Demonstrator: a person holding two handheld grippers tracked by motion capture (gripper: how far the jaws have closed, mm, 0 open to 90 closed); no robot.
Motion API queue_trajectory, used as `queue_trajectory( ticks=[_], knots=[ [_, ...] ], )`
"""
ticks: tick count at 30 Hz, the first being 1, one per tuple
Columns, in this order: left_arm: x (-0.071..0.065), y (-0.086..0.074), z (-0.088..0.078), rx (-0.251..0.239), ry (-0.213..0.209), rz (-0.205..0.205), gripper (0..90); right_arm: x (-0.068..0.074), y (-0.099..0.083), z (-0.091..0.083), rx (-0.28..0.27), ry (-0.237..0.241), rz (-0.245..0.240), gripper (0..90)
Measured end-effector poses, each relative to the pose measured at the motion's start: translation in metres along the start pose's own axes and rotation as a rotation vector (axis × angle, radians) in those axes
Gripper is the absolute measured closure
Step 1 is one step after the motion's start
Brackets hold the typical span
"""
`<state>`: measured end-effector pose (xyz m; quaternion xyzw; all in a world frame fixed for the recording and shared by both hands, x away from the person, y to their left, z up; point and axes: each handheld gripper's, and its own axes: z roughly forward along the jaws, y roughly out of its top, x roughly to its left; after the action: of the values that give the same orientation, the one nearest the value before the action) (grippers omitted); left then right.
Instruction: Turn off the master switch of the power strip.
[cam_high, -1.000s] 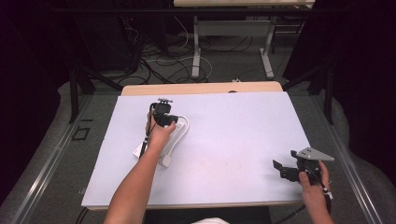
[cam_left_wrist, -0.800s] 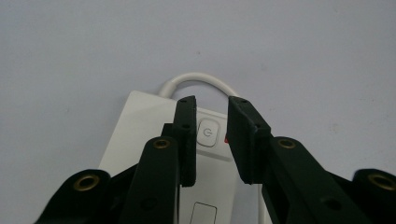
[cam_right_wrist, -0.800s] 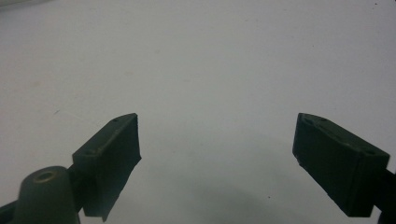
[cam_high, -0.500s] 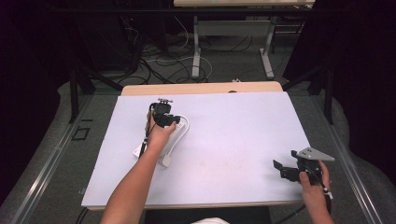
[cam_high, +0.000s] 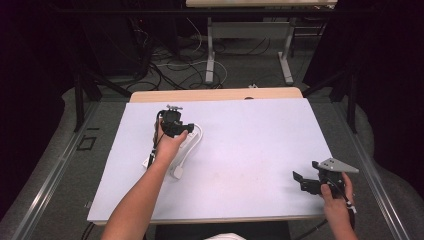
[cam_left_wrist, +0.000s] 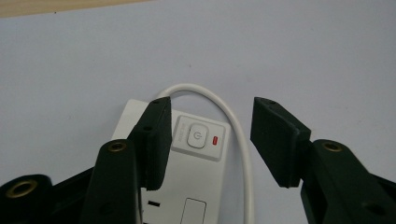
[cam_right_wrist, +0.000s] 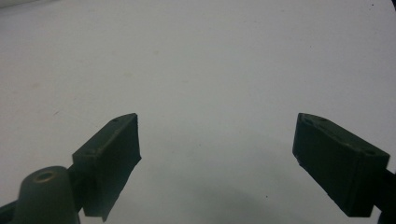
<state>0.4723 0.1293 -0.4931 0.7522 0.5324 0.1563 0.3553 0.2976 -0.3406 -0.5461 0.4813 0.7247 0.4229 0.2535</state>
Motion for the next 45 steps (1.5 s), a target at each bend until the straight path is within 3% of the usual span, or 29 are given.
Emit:
queue_trajectory(
  ticks=[5, 6, 7, 9, 11, 12, 14, 18, 20, 23, 27, 33, 36, 39, 42, 45],
  knots=[
    [0.002, -0.001, -0.007, -0.022, -0.010, -0.010, 43.3, 0.000, 0.000, -0.001, 0.004, -0.004, -0.005, 14.4],
    [0.002, -0.001, -0.009, -0.028, -0.011, -0.011, 42.2, 0.000, 0.001, -0.003, 0.030, 0.001, -0.013, 14.4],
    [0.002, -0.001, -0.010, -0.032, -0.014, -0.020, 41.6, 0.000, 0.000, 0.000, 0.002, -0.007, -0.007, 14.3],
    [0.003, -0.002, -0.014, -0.039, -0.022, -0.007, 41.1, 0.000, 0.000, -0.001, 0.004, -0.004, -0.005, 14.4],
    [0.004, -0.002, -0.017, -0.049, -0.036, -0.014, 39.7, 0.000, 0.001, -0.003, 0.030, 0.001, -0.015, 14.4],
    [0.004, -0.002, -0.019, -0.052, -0.043, -0.022, 39.7, 0.000, 0.001, -0.002, 0.015, -0.001, -0.011, 14.3],
    [0.004, -0.003, -0.022, -0.063, -0.051, -0.004, 39.6, 0.000, 0.001, -0.003, 0.032, 0.001, -0.014, 14.4],
    [0.002, -0.004, -0.028, -0.058, -0.070, 0.011, 39.1, 0.001, 0.000, 0.002, -0.022, -0.010, -0.003, 14.4],
    [0.000, -0.006, -0.031, -0.074, -0.055, 0.035, 38.9, 0.000, 0.001, -0.003, 0.031, -0.001, -0.015, 14.4],
    [-0.001, -0.008, -0.036, -0.083, -0.057, 0.042, 36.0, 0.000, 0.001, -0.001, -0.008, -0.007, -0.017, 14.4],
    [-0.001, -0.012, -0.042, -0.096, -0.051, 0.071, 32.6, 0.001, 0.001, -0.001, -0.008, -0.011, -0.021, 14.4],
    [-0.001, -0.021, -0.053, -0.116, -0.070, 0.079, 32.1, 0.000, 0.001, -0.001, -0.004, -0.009, -0.018, 14.3],
    [0.000, -0.025, -0.058, -0.128, -0.056, 0.116, 32.1, 0.001, 0.001, -0.002, 0.002, -0.007, -0.022, 14.4],
    [0.001, -0.030, -0.066, -0.108, -0.055, 0.117, 32.1, 0.001, 0.001, -0.001, -0.004, -0.001, -0.020, 14.4],
    [0.004, -0.035, -0.071, -0.121, -0.053, 0.130, 31.4, 0.001, 0.001, -0.001, -0.003, -0.001, -0.021, 14.3],
    [0.007, -0.039, -0.078, -0.129, -0.051, 0.116, 28.3, 0.002, 0.001, -0.001, 0.001, 0.002, -0.014, 14.3]
  ],
)
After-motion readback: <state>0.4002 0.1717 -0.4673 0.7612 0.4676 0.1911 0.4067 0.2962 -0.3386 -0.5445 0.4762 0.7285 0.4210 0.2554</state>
